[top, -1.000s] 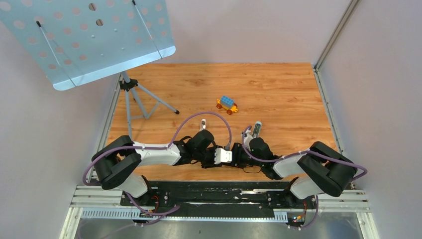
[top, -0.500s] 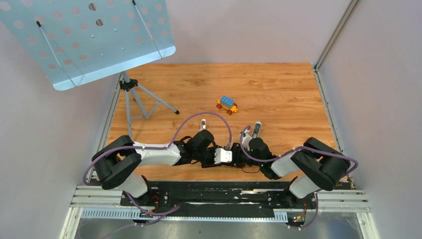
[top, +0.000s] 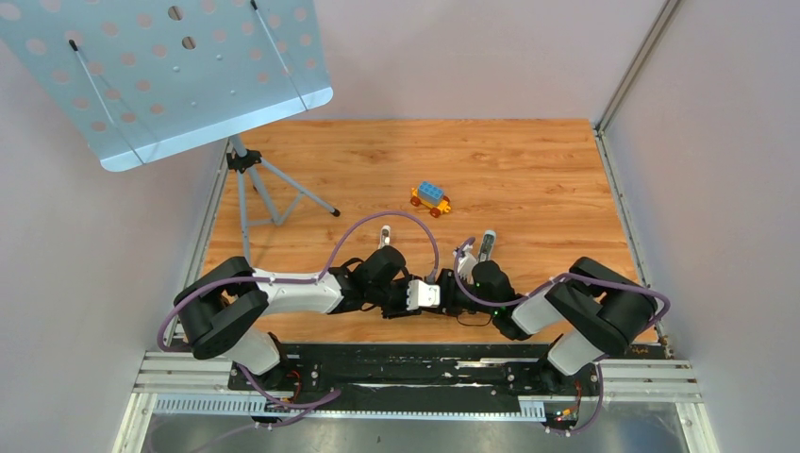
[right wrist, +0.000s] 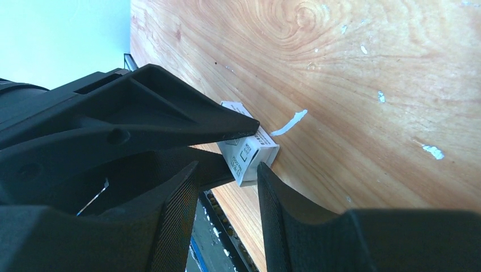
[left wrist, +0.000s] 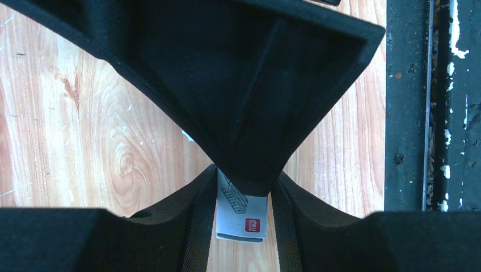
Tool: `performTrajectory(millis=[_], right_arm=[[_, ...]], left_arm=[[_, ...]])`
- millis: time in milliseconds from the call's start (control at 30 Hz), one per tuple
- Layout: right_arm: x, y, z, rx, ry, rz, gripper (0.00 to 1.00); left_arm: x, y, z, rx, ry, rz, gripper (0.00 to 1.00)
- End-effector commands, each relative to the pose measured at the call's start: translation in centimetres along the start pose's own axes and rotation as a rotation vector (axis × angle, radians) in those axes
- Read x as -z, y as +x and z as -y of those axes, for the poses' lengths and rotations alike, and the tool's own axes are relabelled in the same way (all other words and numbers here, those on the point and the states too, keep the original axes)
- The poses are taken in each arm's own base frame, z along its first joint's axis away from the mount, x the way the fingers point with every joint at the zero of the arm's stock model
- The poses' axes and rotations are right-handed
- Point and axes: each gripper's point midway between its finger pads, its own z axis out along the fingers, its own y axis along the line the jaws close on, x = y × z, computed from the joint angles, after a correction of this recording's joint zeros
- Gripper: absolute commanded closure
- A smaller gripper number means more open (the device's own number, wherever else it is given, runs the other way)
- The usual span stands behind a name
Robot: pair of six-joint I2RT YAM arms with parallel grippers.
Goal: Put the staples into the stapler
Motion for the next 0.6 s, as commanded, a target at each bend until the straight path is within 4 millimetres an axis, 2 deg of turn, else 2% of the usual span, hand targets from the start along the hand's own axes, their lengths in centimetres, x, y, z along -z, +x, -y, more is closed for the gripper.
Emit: performTrajectory(millis=[0, 567], right_arm=[[-0.19, -0.81, -0.55, -0.002, -0.034, 0.023, 0.55], [-1.01, -0.88, -0.69, -0.045, -0.084, 0.036, 0.59]], left_arm=[[-0.28, 0.16, 0.66, 0.006, 0.016, 0.011, 0.59], [-0.43, 0.46, 0.47, 0.027, -0.007, 0.013, 0.63]])
